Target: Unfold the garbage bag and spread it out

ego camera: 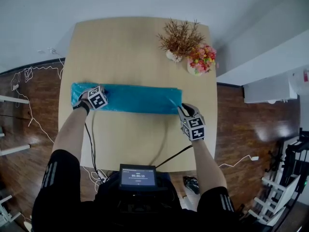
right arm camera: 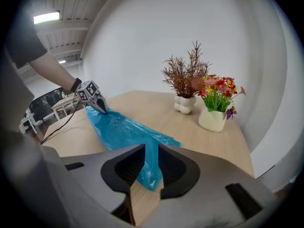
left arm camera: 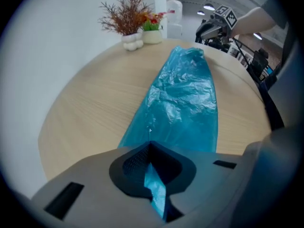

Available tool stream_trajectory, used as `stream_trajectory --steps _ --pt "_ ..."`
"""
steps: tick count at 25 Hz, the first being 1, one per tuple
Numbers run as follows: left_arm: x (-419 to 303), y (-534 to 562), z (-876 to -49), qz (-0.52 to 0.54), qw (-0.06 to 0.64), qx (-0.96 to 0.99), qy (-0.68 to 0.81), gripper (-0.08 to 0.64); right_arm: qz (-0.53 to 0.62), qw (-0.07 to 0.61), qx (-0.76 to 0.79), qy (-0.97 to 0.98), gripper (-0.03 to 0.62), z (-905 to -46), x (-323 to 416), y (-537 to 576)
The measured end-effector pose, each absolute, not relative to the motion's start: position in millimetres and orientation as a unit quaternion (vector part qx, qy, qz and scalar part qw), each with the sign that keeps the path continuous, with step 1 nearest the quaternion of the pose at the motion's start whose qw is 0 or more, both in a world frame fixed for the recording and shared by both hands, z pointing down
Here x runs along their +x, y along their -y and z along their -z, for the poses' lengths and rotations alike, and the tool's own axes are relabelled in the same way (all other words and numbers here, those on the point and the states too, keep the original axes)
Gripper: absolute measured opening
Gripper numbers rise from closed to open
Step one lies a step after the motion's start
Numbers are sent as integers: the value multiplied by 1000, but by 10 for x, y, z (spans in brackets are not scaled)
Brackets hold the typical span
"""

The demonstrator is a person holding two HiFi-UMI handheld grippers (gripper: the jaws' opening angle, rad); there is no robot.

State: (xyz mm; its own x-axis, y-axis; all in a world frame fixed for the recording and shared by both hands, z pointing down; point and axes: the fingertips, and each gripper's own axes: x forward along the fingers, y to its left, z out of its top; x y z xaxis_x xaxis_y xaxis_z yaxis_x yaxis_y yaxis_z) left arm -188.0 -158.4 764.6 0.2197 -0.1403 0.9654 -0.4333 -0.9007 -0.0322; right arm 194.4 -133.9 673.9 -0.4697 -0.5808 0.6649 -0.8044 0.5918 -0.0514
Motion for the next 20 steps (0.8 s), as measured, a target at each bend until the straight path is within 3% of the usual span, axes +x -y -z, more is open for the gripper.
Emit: stream_trajectory --steps 15,20 --pt "-1795 1584 -7187 -543 25 803 245 1 -165 278 409 853 110 -6477 1718 1475" --pt "-1691 1433 -6762 -509 -45 820 259 1 -152 273 393 865 110 -6380 1492 1553"
